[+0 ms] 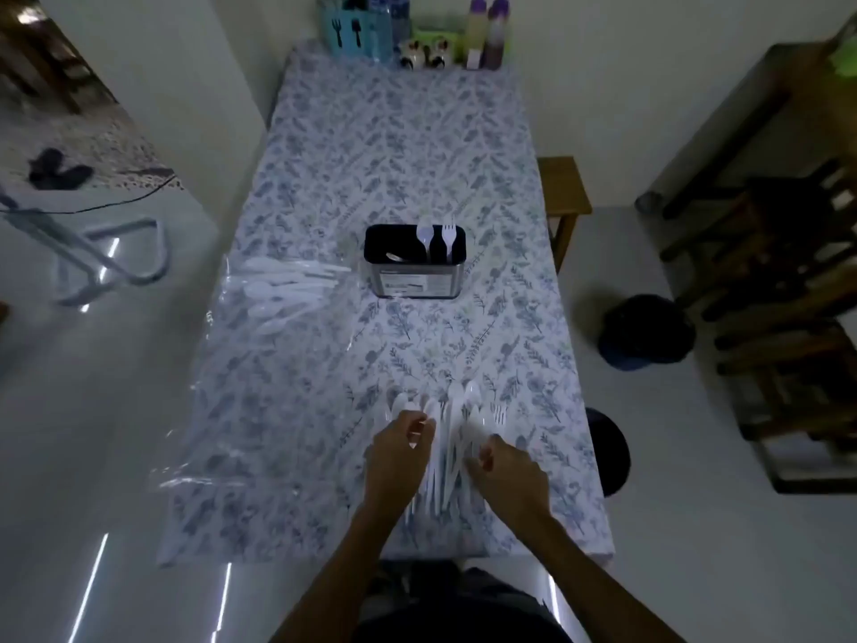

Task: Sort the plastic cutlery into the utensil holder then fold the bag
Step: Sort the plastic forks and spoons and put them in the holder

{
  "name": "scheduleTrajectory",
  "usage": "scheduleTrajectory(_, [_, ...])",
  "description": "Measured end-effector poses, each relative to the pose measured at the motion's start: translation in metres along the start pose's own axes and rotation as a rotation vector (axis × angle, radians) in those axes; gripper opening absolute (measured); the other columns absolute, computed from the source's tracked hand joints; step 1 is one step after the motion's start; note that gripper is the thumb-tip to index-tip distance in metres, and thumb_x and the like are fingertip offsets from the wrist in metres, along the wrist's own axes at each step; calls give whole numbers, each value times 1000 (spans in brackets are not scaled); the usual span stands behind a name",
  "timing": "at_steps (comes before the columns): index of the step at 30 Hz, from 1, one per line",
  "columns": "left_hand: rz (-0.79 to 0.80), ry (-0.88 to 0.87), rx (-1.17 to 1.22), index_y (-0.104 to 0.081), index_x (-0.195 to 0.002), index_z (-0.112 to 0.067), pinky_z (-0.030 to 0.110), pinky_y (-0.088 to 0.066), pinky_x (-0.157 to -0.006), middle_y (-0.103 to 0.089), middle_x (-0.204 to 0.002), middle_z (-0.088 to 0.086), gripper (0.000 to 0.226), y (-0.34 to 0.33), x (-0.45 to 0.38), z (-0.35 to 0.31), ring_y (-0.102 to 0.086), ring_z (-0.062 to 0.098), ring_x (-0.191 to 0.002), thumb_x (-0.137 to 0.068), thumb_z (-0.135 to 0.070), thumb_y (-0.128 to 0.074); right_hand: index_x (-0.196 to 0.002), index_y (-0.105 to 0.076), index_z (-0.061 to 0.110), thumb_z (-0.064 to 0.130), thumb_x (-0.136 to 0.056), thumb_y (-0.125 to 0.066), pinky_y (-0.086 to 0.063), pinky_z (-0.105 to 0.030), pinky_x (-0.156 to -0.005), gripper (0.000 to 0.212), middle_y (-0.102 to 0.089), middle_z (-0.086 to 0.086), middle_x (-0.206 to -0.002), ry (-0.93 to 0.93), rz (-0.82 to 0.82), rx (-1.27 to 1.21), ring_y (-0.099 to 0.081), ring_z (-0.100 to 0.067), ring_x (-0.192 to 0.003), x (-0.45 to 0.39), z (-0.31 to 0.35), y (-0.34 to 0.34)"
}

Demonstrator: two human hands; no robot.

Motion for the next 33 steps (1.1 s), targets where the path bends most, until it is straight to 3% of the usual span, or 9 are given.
scheduleTrajectory(4, [17, 46, 18, -69, -106, -22, 20, -57, -84, -71, -96, -10, 11, 1, 10, 7, -64, -5, -89, -101, -28, -62, -82, -65, 24, 68, -93, -44, -53, -28, -61, 50, -66, 5, -75, 3, -87, 173, -66, -16, -67, -6, 16, -4])
scheduleTrajectory(7, [21, 75, -2, -68, -106, -22, 5, -49, -76, -68, -95, -13, 10, 9, 14, 17, -63, -8, -88, -101, -27, -62, -77, -68, 21, 56, -95, -48, -56, -28, -61, 44, -66, 5, -71, -21, -50, 176, -66, -15, -63, -12, 17, -14])
scheduleTrajectory(11, [86, 109, 14, -68, -97, -22, 27, -58, -79, -72, -89, -4, 8, 12, 16, 24, -70, 11, -83, -101, -24, -61, -73, -64, 20, 44, -90, -50, -49, -26, -57, 33, -63, 4, -70, -112, -24, 63, -63, -17, -63, -7, 10, -20])
scheduleTrajectory(15, [211, 141, 34, -69, -92, -13, 31, -57, -78, -73, -88, 8, 17, 3, 14, 21, -72, 26, -82, -102, -23, -58, -66, -63, 19, 51, -88, -50, -46, -24, -55, 41, -62, 4, -66, -201, -46, 3, -60, -16, -58, 1, 4, -27])
scheduleTrajectory(21, [389, 106, 26, -68, -99, -27, 36, -54, -90, -73, -90, -8, 25, -4, 8, 35, -71, 10, -87, -96, -47, -54, -70, -60, 21, 51, -91, -51, -54, -28, -64, 37, -58, 6, -66, -226, -101, 9, -60, -15, -61, 12, 13, -28])
scheduleTrajectory(26, [520, 186, 269, -70, -113, -17, 29, -61, -86, -75, -102, 2, 31, -11, 0, 38, -74, 13, -92, -99, -43, -61, -71, -54, 26, 58, -96, -53, -38, -24, -51, 40, -50, 11, -57, 44, -204, 34, -53, -10, -51, 37, 50, -25])
scheduleTrajectory(29, [494, 192, 341, -68, -97, -3, 38, -63, -83, -74, -98, 18, 29, -10, -3, 38, -75, 29, -90, -102, -31, -61, -85, -65, 28, 57, -96, -54, -47, -25, -54, 33, -63, 10, -67, 129, -183, -66, -60, -7, -57, 42, 59, -32])
scheduleTrajectory(31, [445, 258, 419, -65, -99, 1, 47, -64, -78, -74, -97, 20, 29, -6, -6, 46, -76, 31, -84, -103, -27, -59, -96, -68, 23, 54, -96, -57, -56, -24, -65, 33, -70, 9, -81, 46, -180, -218, -64, -3, -65, 32, 47, -33])
scheduleTrajectory(33, [394, 356, 510, -61, -106, 1, 42, -65, -66, -75, -95, 20, 26, 0, -7, 54, -74, 27, -74, -104, -24, -56, -102, -66, 20, 46, -97, -60, -58, -24, -69, 27, -72, 7, -88, -76, -210, -226, -65, -4, -69, 21, 37, -31])
Point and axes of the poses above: each hand's wrist, its own x-axis away from the middle knuckle, its own y-axis out of the back of the hand, z = x × y, the point moved 6 cm from there along -x, towards the middle knuckle
